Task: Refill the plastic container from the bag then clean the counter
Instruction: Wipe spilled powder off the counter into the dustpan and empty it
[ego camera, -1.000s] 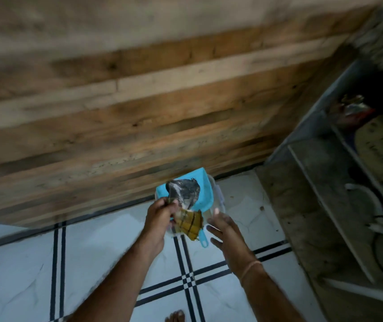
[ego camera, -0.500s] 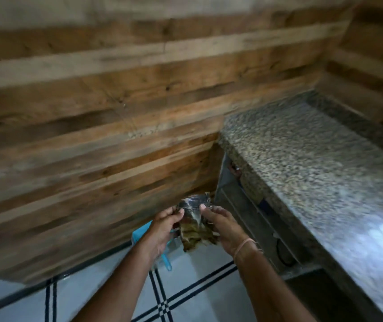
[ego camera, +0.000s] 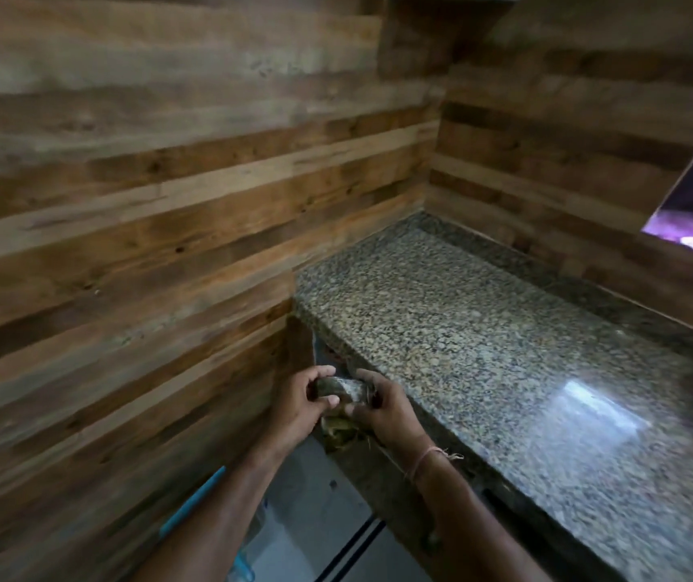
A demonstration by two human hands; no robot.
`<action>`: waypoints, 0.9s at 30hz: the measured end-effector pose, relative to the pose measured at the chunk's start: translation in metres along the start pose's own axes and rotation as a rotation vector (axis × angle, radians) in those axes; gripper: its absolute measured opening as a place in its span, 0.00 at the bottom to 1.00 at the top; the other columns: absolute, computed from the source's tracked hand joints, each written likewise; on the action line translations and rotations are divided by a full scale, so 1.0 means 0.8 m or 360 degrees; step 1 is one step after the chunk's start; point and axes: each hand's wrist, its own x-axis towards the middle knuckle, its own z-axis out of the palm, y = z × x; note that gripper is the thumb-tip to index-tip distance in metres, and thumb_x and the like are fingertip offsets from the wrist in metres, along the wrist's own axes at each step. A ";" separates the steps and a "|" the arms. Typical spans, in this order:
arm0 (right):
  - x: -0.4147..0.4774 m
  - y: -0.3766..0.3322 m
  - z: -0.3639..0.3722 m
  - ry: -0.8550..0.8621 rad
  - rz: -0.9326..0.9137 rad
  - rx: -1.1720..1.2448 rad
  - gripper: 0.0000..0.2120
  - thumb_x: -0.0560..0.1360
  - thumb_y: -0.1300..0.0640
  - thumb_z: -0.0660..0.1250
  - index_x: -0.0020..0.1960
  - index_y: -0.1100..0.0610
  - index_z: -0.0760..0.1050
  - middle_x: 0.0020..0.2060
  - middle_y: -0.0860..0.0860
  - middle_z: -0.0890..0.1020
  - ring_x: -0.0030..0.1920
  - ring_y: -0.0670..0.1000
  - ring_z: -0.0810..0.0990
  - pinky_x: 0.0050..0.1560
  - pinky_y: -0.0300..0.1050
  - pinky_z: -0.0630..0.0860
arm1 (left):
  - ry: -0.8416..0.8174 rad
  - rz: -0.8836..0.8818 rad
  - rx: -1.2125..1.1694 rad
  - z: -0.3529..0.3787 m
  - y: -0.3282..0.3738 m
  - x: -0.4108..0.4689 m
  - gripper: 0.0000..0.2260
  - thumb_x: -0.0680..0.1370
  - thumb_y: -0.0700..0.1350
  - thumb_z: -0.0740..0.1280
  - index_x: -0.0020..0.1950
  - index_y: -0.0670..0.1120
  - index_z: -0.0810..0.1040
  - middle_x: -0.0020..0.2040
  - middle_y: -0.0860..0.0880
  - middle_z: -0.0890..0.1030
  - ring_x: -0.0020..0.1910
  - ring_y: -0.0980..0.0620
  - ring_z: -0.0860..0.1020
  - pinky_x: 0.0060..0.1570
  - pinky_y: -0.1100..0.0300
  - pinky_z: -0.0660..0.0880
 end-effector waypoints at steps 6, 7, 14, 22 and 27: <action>0.033 0.006 -0.034 0.0360 0.0058 0.0056 0.08 0.69 0.59 0.77 0.47 0.52 0.82 0.42 0.56 0.87 0.44 0.54 0.87 0.48 0.61 0.84 | 0.0038 0.0208 0.0223 0.029 0.008 0.081 0.05 0.73 0.37 0.76 0.46 0.45 0.84 0.47 0.48 0.79 0.45 0.56 0.79 0.45 0.69 0.73; 0.037 0.002 -0.041 0.0429 0.0075 0.0187 0.06 0.71 0.61 0.76 0.45 0.54 0.80 0.40 0.55 0.86 0.42 0.52 0.87 0.46 0.57 0.85 | -0.0027 0.0180 0.0165 0.037 0.010 0.098 0.04 0.75 0.39 0.75 0.45 0.47 0.82 0.46 0.48 0.80 0.43 0.54 0.78 0.45 0.65 0.74; 0.042 0.028 -0.094 0.0485 0.0260 0.0756 0.10 0.78 0.62 0.71 0.57 0.62 0.75 0.48 0.58 0.85 0.44 0.53 0.87 0.42 0.45 0.83 | -0.0291 -0.0239 -0.0182 0.121 -0.007 0.157 0.15 0.79 0.54 0.70 0.58 0.44 0.78 0.53 0.43 0.85 0.54 0.43 0.83 0.57 0.42 0.80; 0.069 0.097 -0.166 0.1038 0.0417 0.0490 0.17 0.76 0.57 0.73 0.55 0.48 0.66 0.52 0.63 0.79 0.46 0.62 0.86 0.40 0.54 0.85 | -0.0698 -0.0442 -0.0059 0.217 -0.007 0.192 0.26 0.71 0.41 0.77 0.56 0.53 0.63 0.54 0.41 0.82 0.53 0.41 0.83 0.49 0.45 0.82; 0.099 0.125 -0.191 0.0980 0.0380 0.0140 0.15 0.78 0.63 0.68 0.49 0.43 0.71 0.51 0.49 0.81 0.49 0.53 0.84 0.44 0.47 0.85 | -0.0606 -0.0130 0.0243 0.264 -0.007 0.225 0.12 0.73 0.34 0.75 0.46 0.50 0.78 0.50 0.51 0.84 0.52 0.49 0.84 0.45 0.59 0.82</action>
